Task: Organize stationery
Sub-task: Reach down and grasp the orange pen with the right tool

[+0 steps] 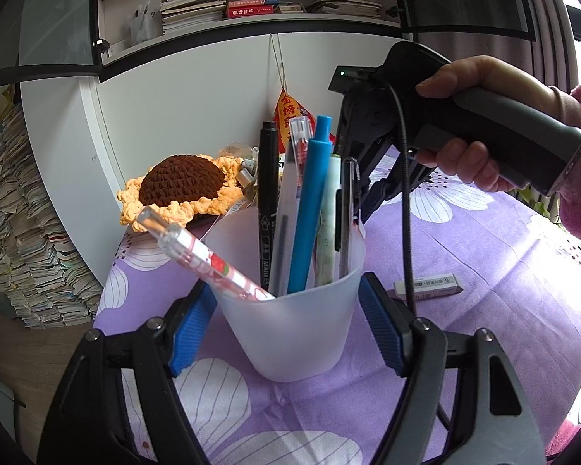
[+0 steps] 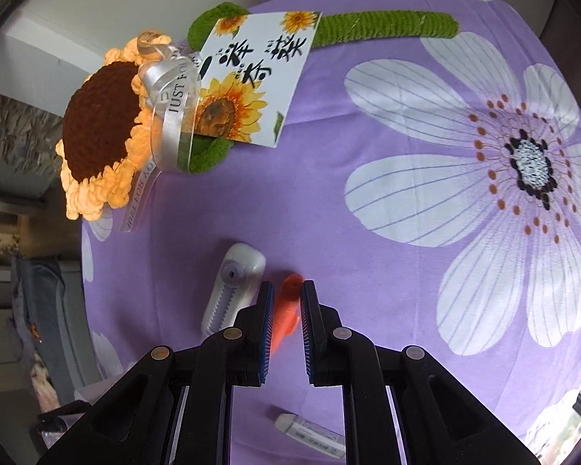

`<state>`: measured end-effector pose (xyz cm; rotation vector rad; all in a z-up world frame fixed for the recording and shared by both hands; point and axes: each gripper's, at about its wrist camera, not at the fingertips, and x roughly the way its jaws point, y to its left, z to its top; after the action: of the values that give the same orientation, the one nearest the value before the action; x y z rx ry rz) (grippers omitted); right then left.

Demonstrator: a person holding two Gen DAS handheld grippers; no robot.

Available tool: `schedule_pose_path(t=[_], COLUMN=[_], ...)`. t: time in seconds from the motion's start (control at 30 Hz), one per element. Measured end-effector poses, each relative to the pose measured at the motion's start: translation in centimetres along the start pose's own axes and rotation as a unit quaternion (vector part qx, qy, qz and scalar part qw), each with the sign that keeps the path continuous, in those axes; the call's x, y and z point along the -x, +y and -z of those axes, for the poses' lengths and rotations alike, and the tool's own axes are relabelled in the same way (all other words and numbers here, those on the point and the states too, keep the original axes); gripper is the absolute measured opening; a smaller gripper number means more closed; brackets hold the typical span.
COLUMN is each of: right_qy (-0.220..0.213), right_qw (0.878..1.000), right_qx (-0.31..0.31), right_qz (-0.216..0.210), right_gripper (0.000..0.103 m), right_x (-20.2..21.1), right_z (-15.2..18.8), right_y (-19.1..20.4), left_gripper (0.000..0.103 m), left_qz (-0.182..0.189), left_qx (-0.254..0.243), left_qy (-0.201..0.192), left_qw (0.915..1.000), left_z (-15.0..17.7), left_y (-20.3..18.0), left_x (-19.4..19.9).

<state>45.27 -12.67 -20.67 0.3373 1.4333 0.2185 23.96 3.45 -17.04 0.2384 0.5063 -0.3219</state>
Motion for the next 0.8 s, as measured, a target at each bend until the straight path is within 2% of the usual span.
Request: schedule_pose_path(t=[0.13,0.2,0.37,0.5,0.8], right_qy=[0.007,0.003,-0.008,-0.018,-0.113], right_qw=[1.000,0.999,0.994,0.995,0.987], right_qx=[0.005,0.015,0.072,0.078,0.111], right_qz=[0.013,0.030,0.086,0.060,0.037], right_gripper=[0.015,0.019,0.017,0.015,0.013], right_x=[-1.1,-1.2,-1.8,-1.1,6.8], right_z=[0.1,0.2,1.3,2.6,6.8], right_y=[0.5,1.2,3.6,4.0,4.0], left_gripper=[0.073,0.073,0.073,0.073,0.074], left_qz=[0.000,0.000,0.001,0.001,0.001], left_qx=[0.000,0.000,0.000,0.002,0.002], left_qy=[0.000,0.000,0.000,0.002,0.003], left_qw=[1.0000,1.0000,1.0000,1.0000,1.0000], left_z=[0.0,0.0,-0.1,-0.1,-0.1], left_y=[0.0,0.0,0.0,0.1,0.2], left_x=[0.0,0.0,0.0,-0.1,-0.1])
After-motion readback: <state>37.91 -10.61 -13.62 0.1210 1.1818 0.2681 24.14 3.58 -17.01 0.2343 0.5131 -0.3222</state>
